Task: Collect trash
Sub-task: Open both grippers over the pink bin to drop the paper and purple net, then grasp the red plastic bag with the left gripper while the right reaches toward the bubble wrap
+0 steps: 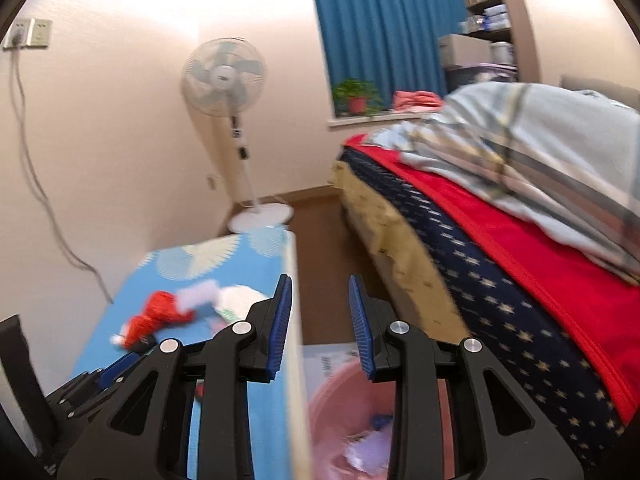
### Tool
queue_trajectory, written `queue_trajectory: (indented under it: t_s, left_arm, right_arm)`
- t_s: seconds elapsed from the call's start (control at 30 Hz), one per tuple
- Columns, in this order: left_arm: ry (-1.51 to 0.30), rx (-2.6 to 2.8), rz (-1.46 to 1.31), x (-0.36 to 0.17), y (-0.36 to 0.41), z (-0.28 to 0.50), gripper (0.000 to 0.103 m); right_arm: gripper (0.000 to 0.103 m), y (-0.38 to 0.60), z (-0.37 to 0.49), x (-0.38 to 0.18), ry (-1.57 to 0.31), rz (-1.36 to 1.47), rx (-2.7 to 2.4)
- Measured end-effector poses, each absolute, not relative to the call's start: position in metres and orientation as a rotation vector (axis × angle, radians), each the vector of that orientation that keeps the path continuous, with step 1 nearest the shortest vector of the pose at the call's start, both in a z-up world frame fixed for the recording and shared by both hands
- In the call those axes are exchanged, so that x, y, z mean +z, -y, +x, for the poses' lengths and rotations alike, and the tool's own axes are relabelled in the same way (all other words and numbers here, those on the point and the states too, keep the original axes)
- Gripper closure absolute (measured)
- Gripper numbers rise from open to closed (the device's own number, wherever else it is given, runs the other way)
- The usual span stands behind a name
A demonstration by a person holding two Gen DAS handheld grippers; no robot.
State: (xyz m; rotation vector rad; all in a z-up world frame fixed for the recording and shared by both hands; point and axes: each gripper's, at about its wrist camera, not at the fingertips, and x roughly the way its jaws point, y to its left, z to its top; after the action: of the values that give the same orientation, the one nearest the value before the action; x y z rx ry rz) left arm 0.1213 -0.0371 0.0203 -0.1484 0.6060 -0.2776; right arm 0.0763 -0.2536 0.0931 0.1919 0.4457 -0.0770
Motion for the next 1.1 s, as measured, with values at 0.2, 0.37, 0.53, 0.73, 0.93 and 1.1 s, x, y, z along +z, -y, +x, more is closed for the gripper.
queue_trajectory:
  t_s: [0.2,0.37,0.53,0.73,0.93,1.1]
  left_arm:
    - [-0.566,-0.252,-0.076,0.073,-0.012,0.152,0.077]
    - [-0.548,-0.251,-0.053,0.104,-0.062,0.181,0.077]
    - [-0.550,-0.233,-0.081,0.082,-0.094,0.202,0.077]
    - [-0.662,-0.211,-0.172,0.020,-0.112,0.232,0.077]
    - [-0.700,-0.224,-0.167,-0.008,-0.113,0.253,0.077]
    - [-0.719,-0.222,-0.158,-0.024,-0.113,0.264,0.077]
  right_arm:
    - [0.077,0.221,0.118,0.131,-0.442,0.185,0.121]
    - [0.083,0.205,0.169,0.146,-0.474,0.192,0.245]
    - [0.083,0.187,0.211,0.125,-0.497,0.157,0.306]
    - [0.083,0.166,0.246,0.062,-0.590,0.146,0.346]
    - [0.081,0.162,0.280,0.016,-0.663,0.152,0.331]
    - [0.072,0.158,0.302,-0.009,-0.706,0.187,0.325]
